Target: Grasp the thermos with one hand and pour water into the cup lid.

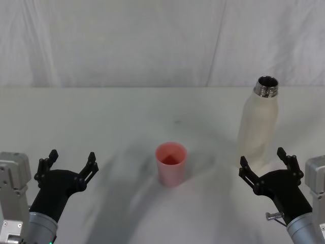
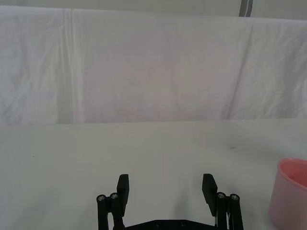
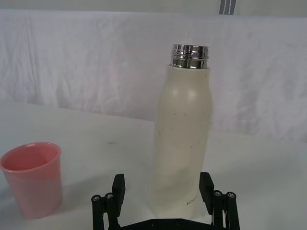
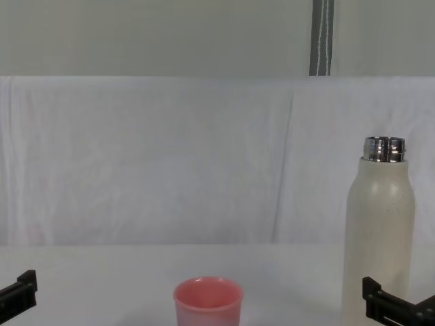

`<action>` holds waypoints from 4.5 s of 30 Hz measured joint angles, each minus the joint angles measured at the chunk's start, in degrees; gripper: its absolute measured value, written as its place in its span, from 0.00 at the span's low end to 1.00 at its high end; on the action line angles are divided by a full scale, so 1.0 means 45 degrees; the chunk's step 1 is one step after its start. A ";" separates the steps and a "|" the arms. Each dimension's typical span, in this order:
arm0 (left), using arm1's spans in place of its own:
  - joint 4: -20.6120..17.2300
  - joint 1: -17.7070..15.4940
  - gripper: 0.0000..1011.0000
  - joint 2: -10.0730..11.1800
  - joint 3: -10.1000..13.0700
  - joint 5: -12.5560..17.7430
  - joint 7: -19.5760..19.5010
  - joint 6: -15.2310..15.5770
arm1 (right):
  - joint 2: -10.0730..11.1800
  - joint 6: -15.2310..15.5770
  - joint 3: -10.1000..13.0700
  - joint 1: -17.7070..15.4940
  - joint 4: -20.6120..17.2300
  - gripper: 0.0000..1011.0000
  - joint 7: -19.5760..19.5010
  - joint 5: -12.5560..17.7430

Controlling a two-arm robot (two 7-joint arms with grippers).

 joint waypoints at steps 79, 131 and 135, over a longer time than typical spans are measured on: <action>0.0000 0.0000 0.99 0.0000 0.0000 0.0000 0.0001 0.0000 | -0.0048 0.0460 0.0898 0.2551 0.2975 0.99 0.2582 0.2039; 0.0000 0.0000 0.99 0.0000 0.0000 0.0000 0.0001 0.0000 | -0.0370 0.0188 0.0700 0.3972 0.4530 0.95 0.2722 0.1946; 0.0000 0.0000 0.99 0.0000 0.0000 0.0000 0.0000 0.0000 | -0.0368 0.0190 0.0700 0.3968 0.4525 0.95 0.2718 0.1948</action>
